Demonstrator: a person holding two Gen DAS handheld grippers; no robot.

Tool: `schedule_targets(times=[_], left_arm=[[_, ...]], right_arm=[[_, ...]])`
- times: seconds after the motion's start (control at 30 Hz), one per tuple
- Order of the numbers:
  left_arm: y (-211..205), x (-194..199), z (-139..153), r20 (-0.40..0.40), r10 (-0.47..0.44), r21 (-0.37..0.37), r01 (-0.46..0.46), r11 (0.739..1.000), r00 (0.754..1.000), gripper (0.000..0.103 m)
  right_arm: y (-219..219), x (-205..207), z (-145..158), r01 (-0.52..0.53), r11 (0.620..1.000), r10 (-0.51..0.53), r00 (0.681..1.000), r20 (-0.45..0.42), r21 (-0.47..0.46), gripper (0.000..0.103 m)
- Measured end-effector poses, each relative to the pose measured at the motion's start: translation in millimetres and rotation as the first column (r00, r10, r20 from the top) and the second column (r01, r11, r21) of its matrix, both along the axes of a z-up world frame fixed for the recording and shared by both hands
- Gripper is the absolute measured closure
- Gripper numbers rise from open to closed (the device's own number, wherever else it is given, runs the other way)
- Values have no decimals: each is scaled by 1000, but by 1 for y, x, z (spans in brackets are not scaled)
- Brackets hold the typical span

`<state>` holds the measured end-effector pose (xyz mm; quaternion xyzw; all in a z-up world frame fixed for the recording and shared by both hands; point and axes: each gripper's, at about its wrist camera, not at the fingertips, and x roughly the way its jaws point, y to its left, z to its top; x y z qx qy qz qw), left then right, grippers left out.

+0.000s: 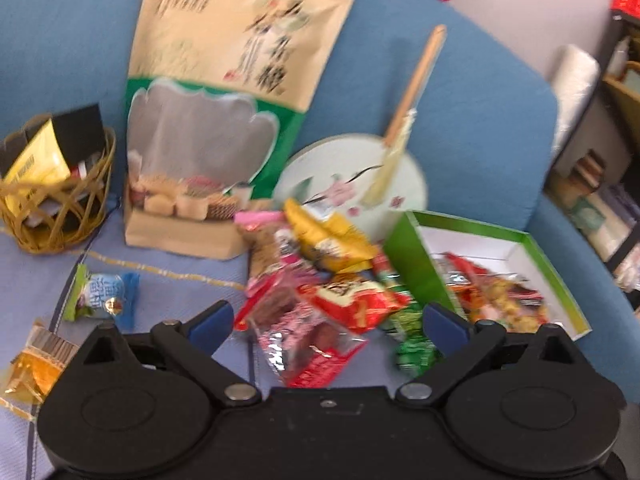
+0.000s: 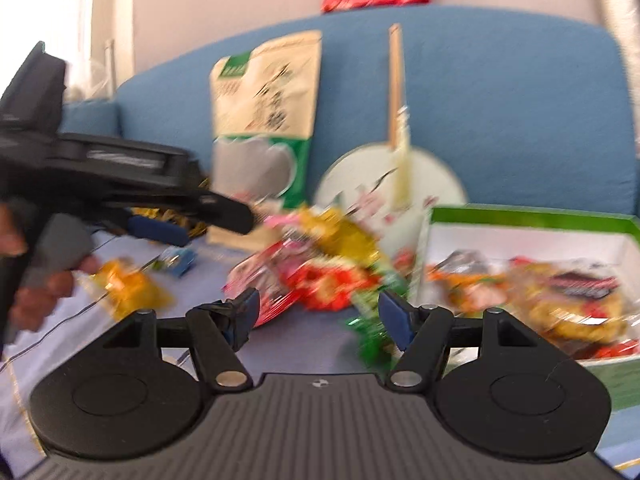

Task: Organize snacks
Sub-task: 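Carry a red fruit bag with the left gripper while the right carries a green packet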

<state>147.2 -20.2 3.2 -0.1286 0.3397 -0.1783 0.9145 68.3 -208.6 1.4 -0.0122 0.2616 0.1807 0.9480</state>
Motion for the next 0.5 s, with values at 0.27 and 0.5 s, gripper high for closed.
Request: schedule_targets(times=[0.27, 0.5], left_arm=[[-4, 36, -46, -132, 19, -27, -23, 999, 991, 0], [8, 11, -54, -113, -73, -37, 69, 997, 991, 78]], right_arm=[[4, 5, -7, -21, 1000, 20, 999, -28, -13, 0], [9, 9, -12, -32, 998, 30, 999, -26, -58, 0]])
